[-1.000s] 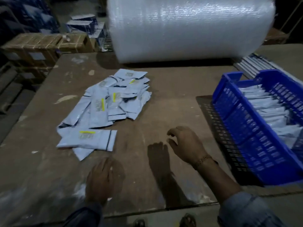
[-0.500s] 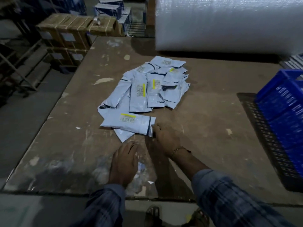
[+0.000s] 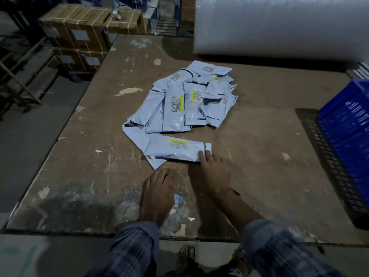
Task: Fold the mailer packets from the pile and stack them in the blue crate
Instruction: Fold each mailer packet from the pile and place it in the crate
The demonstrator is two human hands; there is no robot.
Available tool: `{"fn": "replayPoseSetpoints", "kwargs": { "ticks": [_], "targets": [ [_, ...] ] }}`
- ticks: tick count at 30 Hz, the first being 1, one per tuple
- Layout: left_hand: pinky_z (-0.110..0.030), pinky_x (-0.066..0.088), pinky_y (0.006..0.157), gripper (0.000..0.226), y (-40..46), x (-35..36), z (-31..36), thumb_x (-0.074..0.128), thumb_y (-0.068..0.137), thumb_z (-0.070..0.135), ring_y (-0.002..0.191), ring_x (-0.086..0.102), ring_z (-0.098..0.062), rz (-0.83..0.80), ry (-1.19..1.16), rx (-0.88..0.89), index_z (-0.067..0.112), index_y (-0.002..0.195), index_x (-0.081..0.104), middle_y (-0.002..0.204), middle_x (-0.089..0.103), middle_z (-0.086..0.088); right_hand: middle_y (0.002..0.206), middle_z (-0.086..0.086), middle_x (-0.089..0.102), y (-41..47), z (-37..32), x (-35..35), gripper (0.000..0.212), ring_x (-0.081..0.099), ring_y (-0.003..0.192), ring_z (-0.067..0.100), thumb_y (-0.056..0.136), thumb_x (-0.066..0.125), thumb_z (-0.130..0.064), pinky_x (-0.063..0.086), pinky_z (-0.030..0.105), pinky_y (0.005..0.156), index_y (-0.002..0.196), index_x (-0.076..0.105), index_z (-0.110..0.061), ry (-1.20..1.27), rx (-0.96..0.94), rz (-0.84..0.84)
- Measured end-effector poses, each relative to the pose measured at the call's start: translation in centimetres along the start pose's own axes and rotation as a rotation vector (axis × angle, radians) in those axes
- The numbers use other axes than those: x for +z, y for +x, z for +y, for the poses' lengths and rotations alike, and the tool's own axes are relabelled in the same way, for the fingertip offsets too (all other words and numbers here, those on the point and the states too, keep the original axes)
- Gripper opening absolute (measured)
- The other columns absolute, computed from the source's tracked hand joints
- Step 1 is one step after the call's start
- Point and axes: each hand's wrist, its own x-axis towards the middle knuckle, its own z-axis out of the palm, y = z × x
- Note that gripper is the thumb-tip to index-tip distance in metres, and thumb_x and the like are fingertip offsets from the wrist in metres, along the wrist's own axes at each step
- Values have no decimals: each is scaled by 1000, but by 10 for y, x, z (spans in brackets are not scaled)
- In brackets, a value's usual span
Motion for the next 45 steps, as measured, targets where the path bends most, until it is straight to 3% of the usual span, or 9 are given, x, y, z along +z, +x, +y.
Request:
{"fn": "replayPoseSetpoints", "kwargs": {
  "ticks": [2,7,10,13,15,20,24,33,45],
  "targets": [
    [-44,46,102,47,-1,0,0,50,86,8,121,60,-29,35,-29,6,16,129,67,129,64,-3,130,19,66,-23,20,5,53,66,109,41,90,38,-20,54,46,83,136,61,-10,51,96,24],
    [-45,52,87,34,-9,2,-2,40,100,17,101,62,-33,60,-32,-17,13,116,69,110,63,-8,136,21,61,-86,66,31,66,59,113,43,70,82,-8,54,48,84,133,63,-9,216,273,105],
    [-47,50,84,30,-5,1,4,40,104,18,96,60,-35,96,-70,-45,14,111,69,105,59,-7,134,22,62,-114,77,39,64,57,118,42,66,88,-13,53,49,90,127,69,-9,241,240,190],
    [-50,50,85,28,14,-6,32,43,109,22,101,60,-35,189,-126,19,17,112,70,110,61,-6,134,20,63,-121,79,32,52,56,121,42,75,79,-23,44,50,96,125,71,-11,263,238,329],
    [-49,48,100,25,32,-6,53,52,108,23,123,59,-32,194,-176,65,18,125,70,135,62,-7,135,18,62,-110,77,21,50,55,122,41,83,60,-25,42,49,99,130,66,-9,325,292,388],
    [-45,31,124,58,78,20,73,38,112,38,156,32,-27,-102,-99,77,13,165,31,173,28,-7,155,18,46,-52,69,29,53,41,141,39,108,29,-44,40,50,110,149,54,-22,410,152,255],
    [-45,24,129,71,88,42,63,7,107,47,160,25,-29,-279,-27,118,13,166,29,174,26,-10,157,10,44,-39,65,46,52,38,145,36,107,30,-43,30,49,120,152,49,-25,340,136,238],
    [-49,29,127,67,90,43,66,11,109,43,160,24,-31,-281,32,137,14,165,33,173,28,-9,164,7,35,-38,61,48,52,27,152,36,106,31,-42,24,50,122,155,44,-30,318,181,193],
    [-52,37,122,67,93,48,70,14,109,40,156,34,-34,-289,164,137,6,161,39,168,37,-14,160,14,42,-35,57,51,50,33,149,37,104,38,-40,21,49,120,149,53,-27,257,185,241]
  ]
}}
